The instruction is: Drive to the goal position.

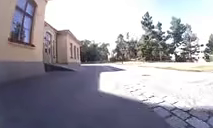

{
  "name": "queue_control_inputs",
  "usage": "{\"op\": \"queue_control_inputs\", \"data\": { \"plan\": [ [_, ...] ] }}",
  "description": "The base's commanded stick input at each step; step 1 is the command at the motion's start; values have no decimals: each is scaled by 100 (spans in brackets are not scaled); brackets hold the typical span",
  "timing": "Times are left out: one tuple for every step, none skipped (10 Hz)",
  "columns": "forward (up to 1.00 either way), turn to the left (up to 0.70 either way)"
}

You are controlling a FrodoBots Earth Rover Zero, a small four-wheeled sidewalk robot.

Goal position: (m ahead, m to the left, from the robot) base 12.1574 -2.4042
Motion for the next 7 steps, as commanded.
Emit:
{"op": "queue_control_inputs", "data": {
  "plan": [
    [68, 13],
    [68, 0],
    [68, 0],
    [68, 0],
    [67, 0],
    [66, 0],
    [66, 0]
  ]
}}
